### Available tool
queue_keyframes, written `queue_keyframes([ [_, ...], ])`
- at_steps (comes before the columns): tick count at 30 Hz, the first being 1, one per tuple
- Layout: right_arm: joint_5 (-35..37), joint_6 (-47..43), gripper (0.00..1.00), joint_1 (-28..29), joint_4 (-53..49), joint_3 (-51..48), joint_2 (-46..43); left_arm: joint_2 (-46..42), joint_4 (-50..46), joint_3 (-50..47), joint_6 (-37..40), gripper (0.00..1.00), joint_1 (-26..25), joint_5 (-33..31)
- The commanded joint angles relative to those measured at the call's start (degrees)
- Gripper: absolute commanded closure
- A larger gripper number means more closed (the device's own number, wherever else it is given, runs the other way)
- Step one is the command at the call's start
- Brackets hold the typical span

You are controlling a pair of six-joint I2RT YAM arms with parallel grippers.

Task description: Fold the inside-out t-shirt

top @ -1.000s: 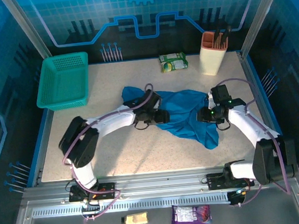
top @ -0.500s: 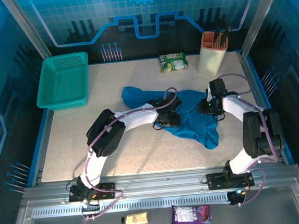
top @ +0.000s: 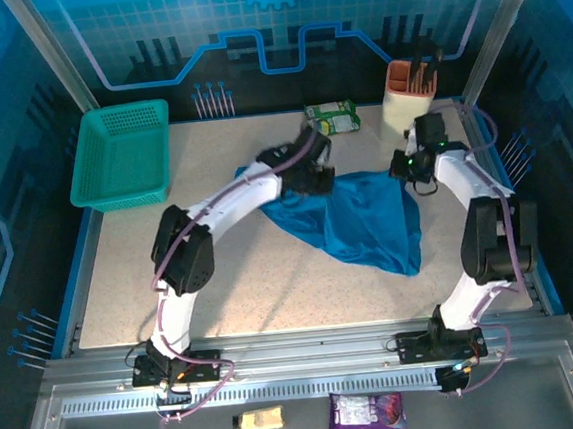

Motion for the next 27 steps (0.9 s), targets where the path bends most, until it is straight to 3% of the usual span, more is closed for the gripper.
queue_keyframes([
  [1, -1.98, 0.06, 1.00, -2.29, -6.80, 9.11, -9.29, -4.27, -8.25, 14.64, 5.40, 1.00, 4.05, 4.66],
  [5, -2.66, -0.10, 1.00, -2.44, -12.39, 17.21, -16.46, -4.28, -15.82, 28.69, 7.42, 1.00, 7.81, 7.77],
  [9, -7.03, 0.27, 1.00, -1.69, -13.99, 17.97, -24.83, -10.19, -15.87, 26.41, 7.62, 1.00, 12.63, 10.80],
  [14, -11.94, 0.68, 1.00, 9.20, -15.46, 9.60, -35.03, -19.93, -12.65, 3.49, 9.61, 1.00, 18.60, 10.56],
  [17, -12.13, 5.47, 1.00, 23.79, -10.19, 0.00, -38.25, -25.70, -5.82, -17.51, 8.39, 1.00, 21.84, 10.03],
  [20, -16.37, 8.06, 0.99, 36.60, -4.17, -6.61, -35.23, -27.84, -0.55, -33.51, 7.17, 0.93, 24.04, 7.53],
  [21, -17.35, 8.12, 0.89, 38.48, -3.86, -7.16, -33.75, -28.04, 0.39, -36.75, 6.85, 0.89, 24.36, 6.19],
  [22, -17.27, 7.97, 0.69, 40.07, -4.13, -7.65, -32.44, -28.40, 1.28, -39.67, 6.66, 0.84, 24.61, 5.26],
  [23, -15.98, 7.77, 0.59, 40.59, -4.58, -8.39, -31.64, -28.77, 1.77, -41.37, 6.54, 0.79, 24.64, 4.40],
  [27, -7.48, 6.61, 0.52, 37.18, -10.00, -11.12, -30.12, -32.62, 2.90, -43.02, 6.20, 0.71, 23.77, 4.28],
])
